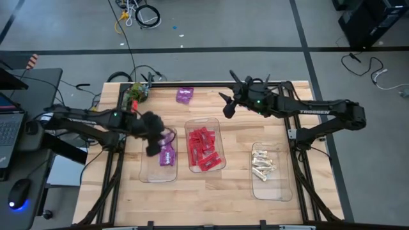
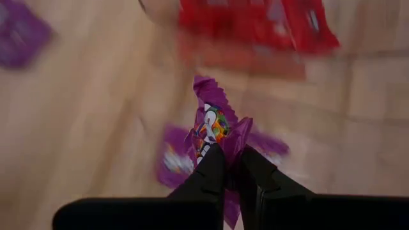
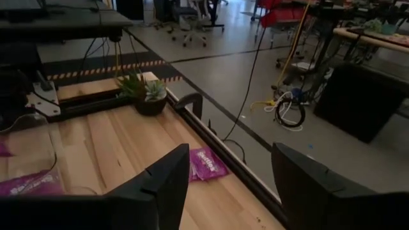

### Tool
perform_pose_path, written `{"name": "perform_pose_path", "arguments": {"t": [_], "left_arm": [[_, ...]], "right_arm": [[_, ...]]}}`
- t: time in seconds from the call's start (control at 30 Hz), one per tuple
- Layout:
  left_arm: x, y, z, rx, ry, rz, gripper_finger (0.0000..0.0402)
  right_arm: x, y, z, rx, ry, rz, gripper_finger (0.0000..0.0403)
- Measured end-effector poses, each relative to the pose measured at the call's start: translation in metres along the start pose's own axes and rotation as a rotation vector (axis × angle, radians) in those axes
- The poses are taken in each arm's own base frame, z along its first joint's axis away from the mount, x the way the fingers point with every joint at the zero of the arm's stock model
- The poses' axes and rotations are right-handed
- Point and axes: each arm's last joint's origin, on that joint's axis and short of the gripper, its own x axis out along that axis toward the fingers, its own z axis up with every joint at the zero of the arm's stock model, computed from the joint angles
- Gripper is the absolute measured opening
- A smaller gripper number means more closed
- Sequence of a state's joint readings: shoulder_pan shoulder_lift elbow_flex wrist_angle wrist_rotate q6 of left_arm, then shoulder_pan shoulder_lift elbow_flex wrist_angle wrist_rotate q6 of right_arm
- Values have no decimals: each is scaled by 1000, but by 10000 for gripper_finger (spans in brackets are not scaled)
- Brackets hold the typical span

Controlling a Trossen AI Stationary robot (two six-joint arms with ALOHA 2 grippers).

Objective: Sort candy
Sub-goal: Put the right violet candy pack into the left transparent bin, then put the violet candy pack into the left transparent bin

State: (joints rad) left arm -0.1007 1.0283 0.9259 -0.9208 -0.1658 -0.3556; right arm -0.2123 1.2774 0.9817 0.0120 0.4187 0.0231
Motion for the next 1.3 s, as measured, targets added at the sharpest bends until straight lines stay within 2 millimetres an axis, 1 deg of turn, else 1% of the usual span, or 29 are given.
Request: {"name": "perform_pose_path", "arguments": {"t": [0.07,0.17,0.27,0.43,0.53,0.6,0.7,0.77,0.83,0.97,1.07,1.2,1.3], "left_arm": [[1,-6,-7,-34,45,-15,19],[7,-15,-16,-59,96,-31,20],[15,-20,-20,-53,148,-43,34],[29,-26,-21,-39,222,-45,85],[33,-28,-20,-37,248,-51,118],[33,-29,-18,-37,246,-52,138],[27,-30,-12,-41,219,-65,160],[21,-29,-6,-18,194,-56,167],[13,-27,6,-9,122,-8,169],[0,-8,30,33,-16,172,155],[-4,18,47,21,-60,217,124],[4,61,64,-4,-94,209,81],[17,93,74,-25,-108,194,70]], "right_arm": [[2,1,-1,-1,1,0,209],[2,1,-2,-3,7,0,211],[2,1,-1,-2,4,0,211],[3,1,-3,-12,14,0,214],[3,1,-3,-15,21,0,216],[3,1,-3,-17,22,0,217],[3,1,-3,-21,23,0,217],[3,1,-3,-32,23,0,217],[3,1,-3,-36,23,0,217],[3,1,-3,-37,24,0,218],[2,1,-5,-43,39,0,220],[2,1,-8,-46,68,0,223],[2,1,-10,-55,90,0,225]]}}
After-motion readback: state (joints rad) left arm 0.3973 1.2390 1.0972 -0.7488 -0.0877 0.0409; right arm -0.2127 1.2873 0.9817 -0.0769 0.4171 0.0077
